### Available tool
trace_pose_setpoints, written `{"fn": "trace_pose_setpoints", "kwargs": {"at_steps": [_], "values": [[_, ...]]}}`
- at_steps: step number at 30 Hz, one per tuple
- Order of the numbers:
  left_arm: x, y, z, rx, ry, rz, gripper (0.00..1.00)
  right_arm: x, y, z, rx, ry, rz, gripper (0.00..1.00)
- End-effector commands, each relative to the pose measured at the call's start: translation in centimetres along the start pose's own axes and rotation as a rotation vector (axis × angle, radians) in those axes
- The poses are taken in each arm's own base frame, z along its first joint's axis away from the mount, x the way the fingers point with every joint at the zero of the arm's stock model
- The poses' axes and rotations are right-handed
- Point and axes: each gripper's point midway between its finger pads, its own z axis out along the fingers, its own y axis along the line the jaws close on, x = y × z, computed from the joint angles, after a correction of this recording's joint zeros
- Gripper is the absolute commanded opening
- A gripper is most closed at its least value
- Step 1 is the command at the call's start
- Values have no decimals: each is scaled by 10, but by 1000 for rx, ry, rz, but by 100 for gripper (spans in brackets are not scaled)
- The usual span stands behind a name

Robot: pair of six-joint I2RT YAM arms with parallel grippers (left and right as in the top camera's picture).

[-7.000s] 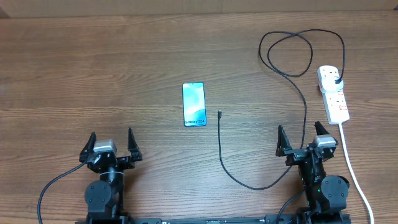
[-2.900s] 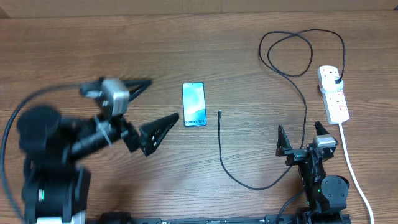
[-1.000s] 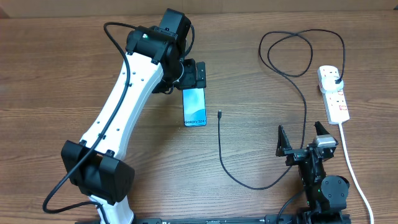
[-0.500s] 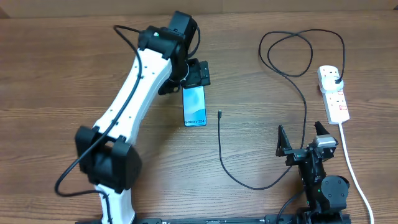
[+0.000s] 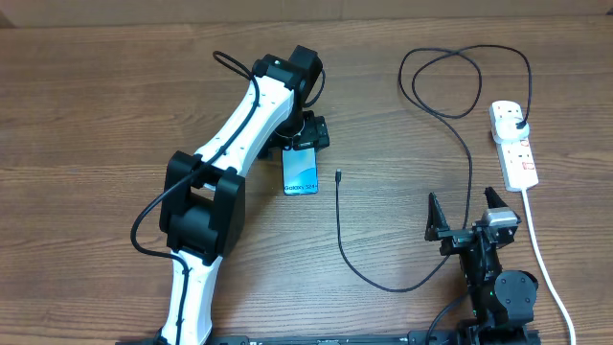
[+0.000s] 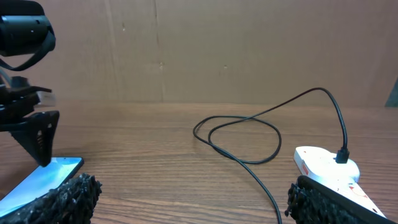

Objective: Plug charger to phone and switch on socket
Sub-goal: 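Lower the open left gripper over the phone's top edge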

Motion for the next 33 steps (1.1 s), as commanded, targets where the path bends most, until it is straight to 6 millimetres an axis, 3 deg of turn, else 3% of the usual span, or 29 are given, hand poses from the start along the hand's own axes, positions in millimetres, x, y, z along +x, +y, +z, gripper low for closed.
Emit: {"fn": "trace_pose_setpoints", "kwargs": {"at_steps": [1, 14, 33], "values": [[-8, -5, 3, -5, -33, 129, 100, 2, -2, 0, 13, -5, -2, 100], [-7, -4, 5, -6, -29, 55, 100, 2, -2, 0, 13, -5, -2, 100], [-10, -6, 6, -58, -82, 79, 100, 2, -2, 0, 13, -5, -2, 100]]}}
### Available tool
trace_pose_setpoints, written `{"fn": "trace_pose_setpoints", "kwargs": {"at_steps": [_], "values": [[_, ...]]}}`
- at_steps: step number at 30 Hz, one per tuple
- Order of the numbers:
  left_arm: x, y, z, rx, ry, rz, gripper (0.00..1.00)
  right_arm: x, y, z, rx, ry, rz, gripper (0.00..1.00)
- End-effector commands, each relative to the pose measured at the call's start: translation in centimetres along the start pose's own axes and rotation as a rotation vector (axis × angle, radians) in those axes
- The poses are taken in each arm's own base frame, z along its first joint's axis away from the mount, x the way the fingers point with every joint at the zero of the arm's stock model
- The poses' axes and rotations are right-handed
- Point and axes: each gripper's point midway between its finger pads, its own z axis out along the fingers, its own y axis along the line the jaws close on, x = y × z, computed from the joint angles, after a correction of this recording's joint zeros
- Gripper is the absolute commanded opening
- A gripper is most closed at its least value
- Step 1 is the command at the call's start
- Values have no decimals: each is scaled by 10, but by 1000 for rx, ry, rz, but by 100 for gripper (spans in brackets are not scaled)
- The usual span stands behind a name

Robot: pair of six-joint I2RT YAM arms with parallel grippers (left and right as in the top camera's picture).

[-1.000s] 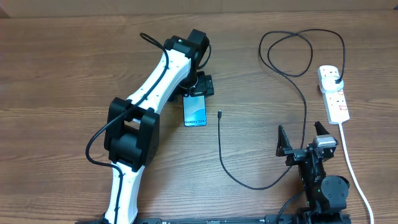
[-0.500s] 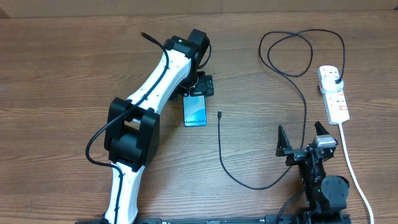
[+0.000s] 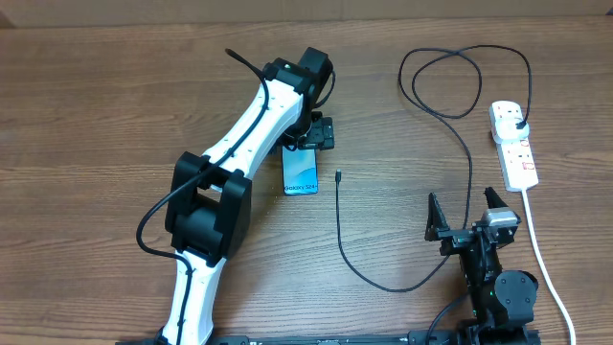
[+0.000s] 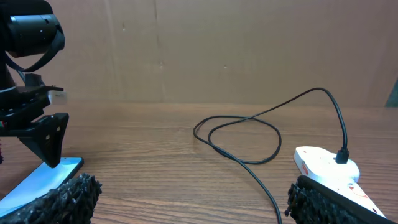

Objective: Plug charger to phone and switch on socket
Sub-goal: 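Lower the open left gripper over the phone's top edge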

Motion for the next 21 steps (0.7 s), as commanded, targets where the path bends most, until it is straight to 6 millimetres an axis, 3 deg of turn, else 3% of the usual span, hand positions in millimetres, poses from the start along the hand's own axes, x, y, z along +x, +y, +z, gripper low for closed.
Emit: {"fn": "trace_pose_setpoints", "kwargs": {"at_steps": [1, 21], "values": [[-2, 3, 4, -29, -12, -20, 100, 1, -2, 0, 12, -6, -2, 100], [-5, -1, 4, -20, -26, -33, 100, 1, -2, 0, 12, -6, -1, 100]]}}
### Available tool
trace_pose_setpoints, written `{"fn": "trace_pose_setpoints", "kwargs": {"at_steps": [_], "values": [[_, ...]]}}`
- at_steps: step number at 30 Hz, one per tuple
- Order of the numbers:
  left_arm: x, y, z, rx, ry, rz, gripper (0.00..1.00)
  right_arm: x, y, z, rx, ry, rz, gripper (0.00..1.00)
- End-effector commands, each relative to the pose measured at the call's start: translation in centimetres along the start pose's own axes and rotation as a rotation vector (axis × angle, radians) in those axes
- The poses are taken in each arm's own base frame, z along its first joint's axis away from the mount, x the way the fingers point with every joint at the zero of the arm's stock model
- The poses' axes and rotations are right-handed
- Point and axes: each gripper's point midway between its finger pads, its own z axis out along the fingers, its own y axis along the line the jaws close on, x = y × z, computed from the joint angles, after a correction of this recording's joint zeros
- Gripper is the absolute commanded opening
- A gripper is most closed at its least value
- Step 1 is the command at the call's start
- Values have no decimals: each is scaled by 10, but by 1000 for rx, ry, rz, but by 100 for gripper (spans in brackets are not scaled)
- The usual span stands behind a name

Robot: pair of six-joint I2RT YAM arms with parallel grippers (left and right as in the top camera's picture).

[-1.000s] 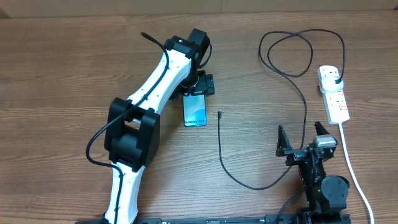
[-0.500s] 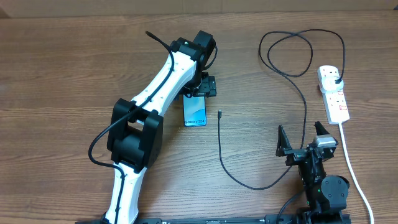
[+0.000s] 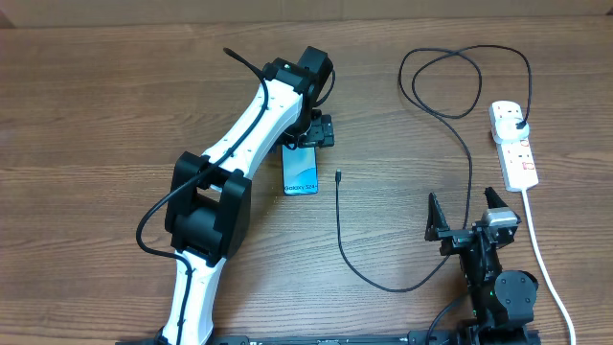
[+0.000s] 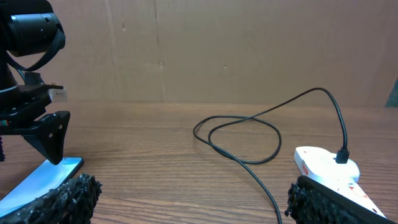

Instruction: Plug charger to phone and switch on socket

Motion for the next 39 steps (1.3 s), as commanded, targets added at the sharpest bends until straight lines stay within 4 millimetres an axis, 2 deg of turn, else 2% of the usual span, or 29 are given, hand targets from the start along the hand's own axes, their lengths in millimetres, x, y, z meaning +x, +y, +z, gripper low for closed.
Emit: {"fn": "trace_pose_setpoints", "kwargs": {"at_steps": [1, 7, 19, 30, 39], "values": [[1, 0, 5, -18, -2, -9, 100, 2, -2, 0, 12, -5, -2, 100], [5, 2, 11, -27, 12, -8, 100, 2, -2, 0, 12, -5, -2, 100], [12, 8, 41, -32, 19, -9, 100, 2, -2, 0, 12, -5, -2, 100], [7, -2, 41, 16, 3, 0, 100, 2, -2, 0, 12, -5, -1, 100], [8, -1, 41, 13, 5, 19, 100, 2, -2, 0, 12, -5, -2, 100]]}}
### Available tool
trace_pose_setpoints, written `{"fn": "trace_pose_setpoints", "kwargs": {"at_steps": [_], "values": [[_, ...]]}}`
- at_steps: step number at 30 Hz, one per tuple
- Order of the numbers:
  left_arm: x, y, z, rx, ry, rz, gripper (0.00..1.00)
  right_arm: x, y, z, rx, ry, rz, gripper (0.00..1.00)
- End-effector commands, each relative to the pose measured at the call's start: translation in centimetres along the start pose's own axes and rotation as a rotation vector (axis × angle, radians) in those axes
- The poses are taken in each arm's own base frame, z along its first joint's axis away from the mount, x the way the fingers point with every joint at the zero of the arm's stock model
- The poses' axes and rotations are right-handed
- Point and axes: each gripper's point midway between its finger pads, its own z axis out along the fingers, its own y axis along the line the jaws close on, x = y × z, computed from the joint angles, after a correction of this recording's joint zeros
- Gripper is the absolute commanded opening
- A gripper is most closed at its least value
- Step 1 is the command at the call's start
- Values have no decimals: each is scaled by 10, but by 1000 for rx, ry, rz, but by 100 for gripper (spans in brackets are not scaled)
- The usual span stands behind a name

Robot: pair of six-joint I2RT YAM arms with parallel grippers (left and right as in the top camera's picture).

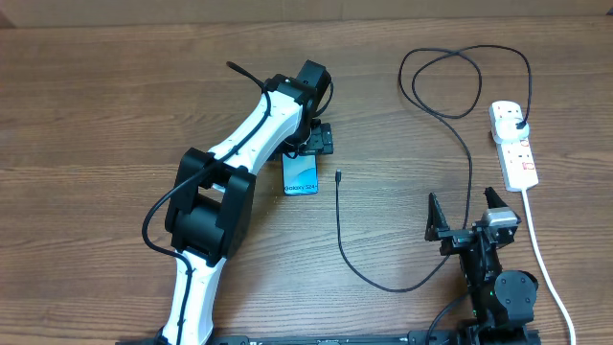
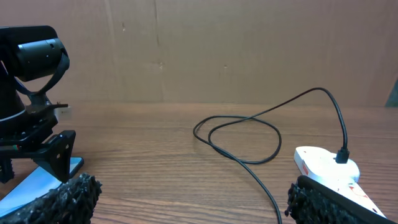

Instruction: Plug charger to phone and switch on socket

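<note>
The blue phone (image 1: 301, 176) lies flat at mid-table, its corner also showing in the right wrist view (image 2: 37, 180). My left gripper (image 1: 311, 142) stands at the phone's far end with its fingers (image 2: 60, 157) apart and low over that end; it looks open. The black charger cable (image 1: 469, 182) runs from the white socket strip (image 1: 513, 146) in a loop and ends in a free connector (image 1: 338, 175) just right of the phone. My right gripper (image 1: 469, 217) is open near the front edge, holding nothing (image 2: 193, 200).
The cable's loop (image 2: 239, 134) lies on the wood at the back right. The strip's white lead (image 1: 541, 259) runs down the right side past my right arm. A cardboard wall (image 2: 217, 50) closes off the far side.
My left gripper now stands lower over the phone's far end, and the wrist has turned slightly. The phone, cable and right arm have not visibly moved.
My left gripper stood at the phone's far end the whole time, shifting slightly and ending lower and closer over it. The phone turned only a little. The connector stayed free beside the phone, and my right gripper stayed open and still.
</note>
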Motion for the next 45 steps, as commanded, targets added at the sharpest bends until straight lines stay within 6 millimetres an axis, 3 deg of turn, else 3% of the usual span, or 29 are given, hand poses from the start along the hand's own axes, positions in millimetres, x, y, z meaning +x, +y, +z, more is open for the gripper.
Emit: {"fn": "trace_pose_setpoints", "kwargs": {"at_steps": [1, 45], "values": [[6, -1, 6, -3, 20, 18, 100, 2, -2, 0, 12, -5, -1, 100], [5, 0, 6, -10, 17, 22, 100, 2, -2, 0, 12, -5, -1, 100]]}}
